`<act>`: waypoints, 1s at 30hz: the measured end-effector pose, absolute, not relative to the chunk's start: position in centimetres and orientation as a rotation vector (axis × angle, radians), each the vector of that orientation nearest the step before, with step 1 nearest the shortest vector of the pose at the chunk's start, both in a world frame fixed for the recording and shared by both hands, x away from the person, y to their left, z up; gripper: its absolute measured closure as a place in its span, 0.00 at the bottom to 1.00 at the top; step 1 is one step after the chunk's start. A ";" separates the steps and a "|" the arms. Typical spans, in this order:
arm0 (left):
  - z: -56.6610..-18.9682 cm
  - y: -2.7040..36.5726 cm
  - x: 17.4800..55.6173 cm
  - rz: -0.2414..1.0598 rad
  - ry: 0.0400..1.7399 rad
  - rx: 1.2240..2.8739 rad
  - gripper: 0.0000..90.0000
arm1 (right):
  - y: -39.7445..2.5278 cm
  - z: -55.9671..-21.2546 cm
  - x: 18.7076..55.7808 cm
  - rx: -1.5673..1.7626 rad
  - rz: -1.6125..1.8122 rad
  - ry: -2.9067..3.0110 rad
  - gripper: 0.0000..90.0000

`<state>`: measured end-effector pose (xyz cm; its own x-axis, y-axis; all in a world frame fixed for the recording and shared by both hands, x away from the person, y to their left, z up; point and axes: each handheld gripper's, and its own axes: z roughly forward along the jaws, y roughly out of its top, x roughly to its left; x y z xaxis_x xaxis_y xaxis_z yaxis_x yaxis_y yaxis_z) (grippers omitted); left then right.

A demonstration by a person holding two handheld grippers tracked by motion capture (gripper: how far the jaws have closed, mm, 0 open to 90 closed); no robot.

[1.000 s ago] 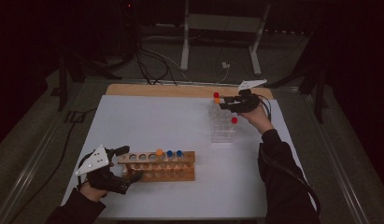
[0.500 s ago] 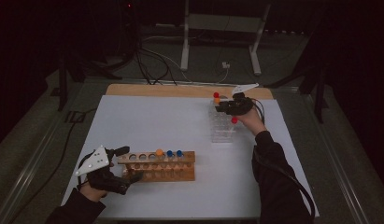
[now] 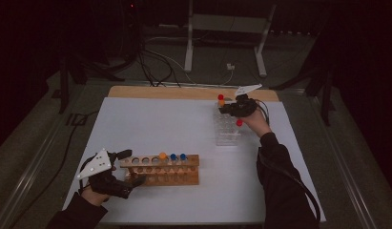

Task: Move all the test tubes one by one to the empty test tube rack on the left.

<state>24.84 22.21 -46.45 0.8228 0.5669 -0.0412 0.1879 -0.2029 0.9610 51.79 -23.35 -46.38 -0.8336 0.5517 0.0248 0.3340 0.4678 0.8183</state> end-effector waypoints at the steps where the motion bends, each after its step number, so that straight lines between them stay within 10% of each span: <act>1: -46.4 22.2 24.8 0.380 0.581 1.772 0.01 | -23.4 -46.3 51.8 0.762 1.302 2.473 0.83; 30: -45.7 22.2 24.7 0.393 0.572 1.768 0.01 | -24.6 -39.4 49.2 0.664 1.330 2.398 0.83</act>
